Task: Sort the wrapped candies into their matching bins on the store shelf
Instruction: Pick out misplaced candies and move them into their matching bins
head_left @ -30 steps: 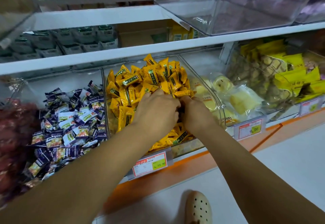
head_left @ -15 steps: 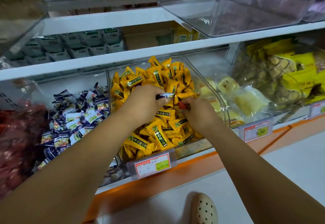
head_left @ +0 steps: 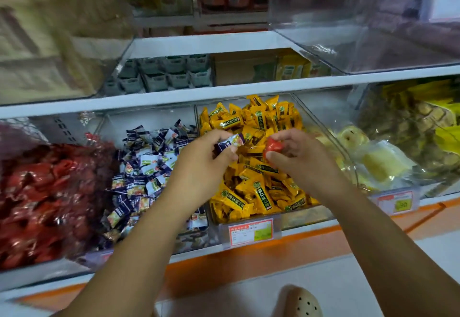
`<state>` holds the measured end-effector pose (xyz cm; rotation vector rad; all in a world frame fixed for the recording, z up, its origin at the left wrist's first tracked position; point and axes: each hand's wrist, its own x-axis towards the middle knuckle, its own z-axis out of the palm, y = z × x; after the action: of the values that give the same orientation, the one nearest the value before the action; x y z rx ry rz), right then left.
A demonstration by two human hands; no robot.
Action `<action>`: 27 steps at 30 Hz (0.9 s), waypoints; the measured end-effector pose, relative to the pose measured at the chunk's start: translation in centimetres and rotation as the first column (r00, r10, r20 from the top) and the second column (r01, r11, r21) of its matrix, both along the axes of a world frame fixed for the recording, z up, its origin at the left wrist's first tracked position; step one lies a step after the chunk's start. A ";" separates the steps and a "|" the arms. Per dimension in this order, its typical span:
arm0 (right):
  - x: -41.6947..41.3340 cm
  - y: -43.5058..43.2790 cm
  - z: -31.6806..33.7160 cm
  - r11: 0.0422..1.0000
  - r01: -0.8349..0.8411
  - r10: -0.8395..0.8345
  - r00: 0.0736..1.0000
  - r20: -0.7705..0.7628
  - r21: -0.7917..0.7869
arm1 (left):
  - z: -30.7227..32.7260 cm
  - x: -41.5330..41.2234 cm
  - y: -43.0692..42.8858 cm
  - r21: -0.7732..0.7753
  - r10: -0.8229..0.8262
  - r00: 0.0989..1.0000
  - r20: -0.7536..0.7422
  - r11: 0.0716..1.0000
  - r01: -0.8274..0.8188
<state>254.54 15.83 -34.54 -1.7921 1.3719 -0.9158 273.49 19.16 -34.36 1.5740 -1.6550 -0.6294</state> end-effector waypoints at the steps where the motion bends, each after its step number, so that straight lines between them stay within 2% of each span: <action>1: 0.8 0.2 0.1 1.000 -0.020 0.020 0.999 0.036 0.008 | -0.1 0.6 0.5 0.002 0.018 1.000 -0.007 1.000 -0.018; 5: 4.3 0.5 0.7 0.996 -0.079 0.082 0.993 0.084 -0.040 | -0.2 4.4 1.8 -0.052 0.202 0.979 -0.017 0.978 -0.203; 7: 6.0 0.5 0.8 0.995 -0.078 0.084 0.991 0.103 -0.061 | -0.3 7.1 2.0 -0.079 0.273 0.961 0.049 0.960 -0.268; 9: 7.5 0.4 0.7 0.992 -0.104 0.109 0.992 0.066 -0.079 | -0.6 9.8 2.2 0.002 0.266 0.953 0.143 0.963 -0.269; 12: 9.7 0.7 1.0 0.971 -0.214 0.214 0.977 -0.016 -0.107 | -0.8 12.2 2.7 0.041 0.245 0.959 0.142 0.967 -0.253; 14: 11.3 1.1 1.1 0.958 -0.267 0.266 0.964 -0.022 -0.102 | -0.6 12.4 3.1 0.063 0.199 0.980 -0.011 0.978 -0.198; 17: 14.1 1.7 1.0 0.934 -0.351 0.354 0.934 0.049 -0.058 | -0.5 11.7 3.5 0.136 0.041 0.955 -0.294 0.991 -0.001; 20: 16.5 2.1 0.7 0.921 -0.390 0.383 0.906 0.179 0.006 | -0.1 12.5 4.2 0.116 0.043 0.894 -0.446 0.993 0.011; 22: 17.5 2.2 0.6 0.916 -0.401 0.390 0.897 0.210 0.010 | 0.3 14.2 4.9 0.095 0.113 0.886 -0.449 0.992 -0.079; 24: 18.3 2.2 0.5 0.920 -0.392 0.388 0.903 0.186 -0.014 | 0.7 16.6 5.7 0.021 0.258 0.895 -0.363 0.963 -0.269; 26: 18.9 2.1 0.5 0.932 -0.360 0.363 0.926 0.100 -0.049 | 1.2 19.7 6.5 -0.101 0.458 0.841 -0.288 0.859 -0.502; 27: 19.0 2.0 0.5 0.936 -0.345 0.349 0.936 0.052 -0.071 | 1.3 21.2 6.9 -0.151 0.524 0.812 -0.258 0.808 -0.569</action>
<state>273.57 17.88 -34.00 -1.9533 0.9531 -0.8201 294.72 26.06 -33.07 1.6524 -0.9955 -0.2702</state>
